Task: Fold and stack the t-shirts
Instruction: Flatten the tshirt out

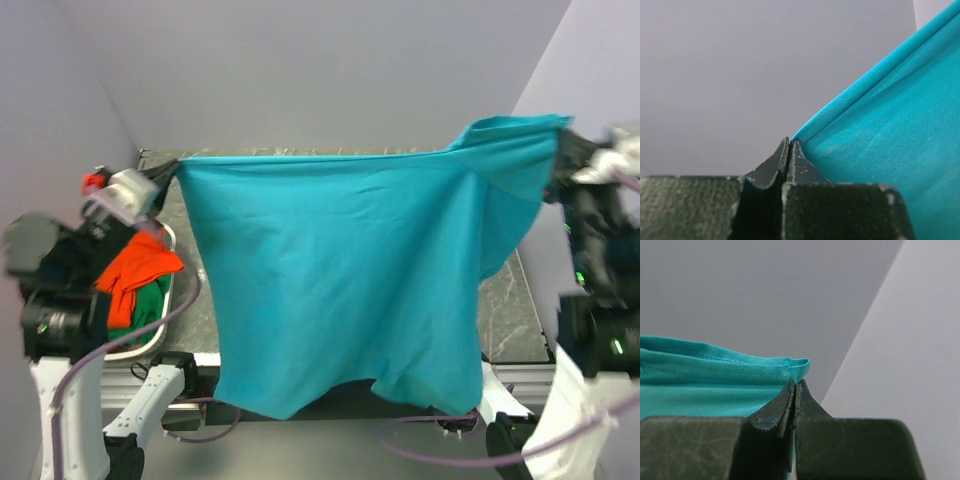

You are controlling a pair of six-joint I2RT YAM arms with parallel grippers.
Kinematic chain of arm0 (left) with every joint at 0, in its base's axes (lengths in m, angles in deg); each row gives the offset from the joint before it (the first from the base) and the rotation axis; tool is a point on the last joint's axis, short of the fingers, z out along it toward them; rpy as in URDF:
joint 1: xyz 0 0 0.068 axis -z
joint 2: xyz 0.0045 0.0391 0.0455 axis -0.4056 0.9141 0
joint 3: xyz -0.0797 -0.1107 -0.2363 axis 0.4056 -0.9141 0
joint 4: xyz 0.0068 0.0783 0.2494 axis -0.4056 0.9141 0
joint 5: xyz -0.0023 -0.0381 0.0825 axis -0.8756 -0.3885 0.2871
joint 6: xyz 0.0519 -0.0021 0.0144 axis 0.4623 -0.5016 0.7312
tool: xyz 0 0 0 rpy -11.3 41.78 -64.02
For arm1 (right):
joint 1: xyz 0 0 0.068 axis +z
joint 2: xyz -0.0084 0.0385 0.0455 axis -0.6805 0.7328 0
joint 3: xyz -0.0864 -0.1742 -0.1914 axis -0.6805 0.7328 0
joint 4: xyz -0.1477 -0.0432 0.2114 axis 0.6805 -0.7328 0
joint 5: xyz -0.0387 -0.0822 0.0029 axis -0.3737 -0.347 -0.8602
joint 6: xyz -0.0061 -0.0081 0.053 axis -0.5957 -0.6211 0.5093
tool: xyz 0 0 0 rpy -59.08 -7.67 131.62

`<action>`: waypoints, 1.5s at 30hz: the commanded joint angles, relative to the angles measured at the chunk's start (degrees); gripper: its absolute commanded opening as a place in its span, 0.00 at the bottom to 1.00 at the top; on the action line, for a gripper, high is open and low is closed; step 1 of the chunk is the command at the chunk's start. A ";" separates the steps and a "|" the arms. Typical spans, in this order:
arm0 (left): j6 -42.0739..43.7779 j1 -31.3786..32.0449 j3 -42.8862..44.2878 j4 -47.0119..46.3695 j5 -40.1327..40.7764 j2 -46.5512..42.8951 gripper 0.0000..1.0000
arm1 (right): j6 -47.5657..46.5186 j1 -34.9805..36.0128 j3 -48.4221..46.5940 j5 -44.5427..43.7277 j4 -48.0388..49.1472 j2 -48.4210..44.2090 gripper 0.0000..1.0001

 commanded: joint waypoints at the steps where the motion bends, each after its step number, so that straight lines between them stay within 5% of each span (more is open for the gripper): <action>1: 5.33 -0.68 -8.80 3.39 1.91 1.92 0.01 | -3.22 -0.28 10.04 5.28 -2.32 4.50 0.00; 9: 5.42 -0.15 -27.87 -7.51 3.41 10.69 0.01 | -7.44 9.56 32.49 1.29 8.56 13.26 0.00; 16: 7.52 1.08 -29.75 -16.75 6.04 32.83 0.01 | -11.05 11.50 37.96 -4.78 20.17 29.00 0.00; 25: 7.00 0.64 -15.87 -18.69 12.73 58.94 0.00 | -11.76 11.59 19.97 -8.65 19.22 53.17 0.00; 36: 1.29 0.38 13.32 -10.52 19.05 82.23 0.01 | -11.31 12.11 -9.30 -16.73 16.85 78.13 0.00; 37: 1.29 0.38 14.64 -9.56 20.88 83.12 0.01 | -11.75 12.29 -10.98 -17.70 16.32 79.37 0.02; 38: 1.02 0.29 17.35 -8.50 21.60 84.09 0.05 | -11.93 12.55 -12.74 -18.93 15.53 80.51 0.19; 39: 0.59 0.12 18.33 -6.75 22.21 84.88 0.10 | -11.32 12.55 -16.24 -19.90 13.00 82.18 0.26; 41: -1.34 -1.20 19.57 -5.60 20.82 84.36 0.38 | -9.22 12.29 -18.73 -19.56 10.00 82.64 0.44; 43: -2.58 -2.60 18.61 -5.07 18.98 81.21 0.49 | -7.81 11.51 -18.83 -16.93 5.34 80.10 0.57; 44: -2.58 -2.70 17.12 -4.81 17.31 79.89 0.66 | -7.10 11.33 -17.95 -16.14 4.02 78.78 0.81; 45: -2.23 -2.70 15.98 -4.37 17.21 77.01 0.71 | -7.01 11.24 -15.16 -15.26 1.84 75.64 0.87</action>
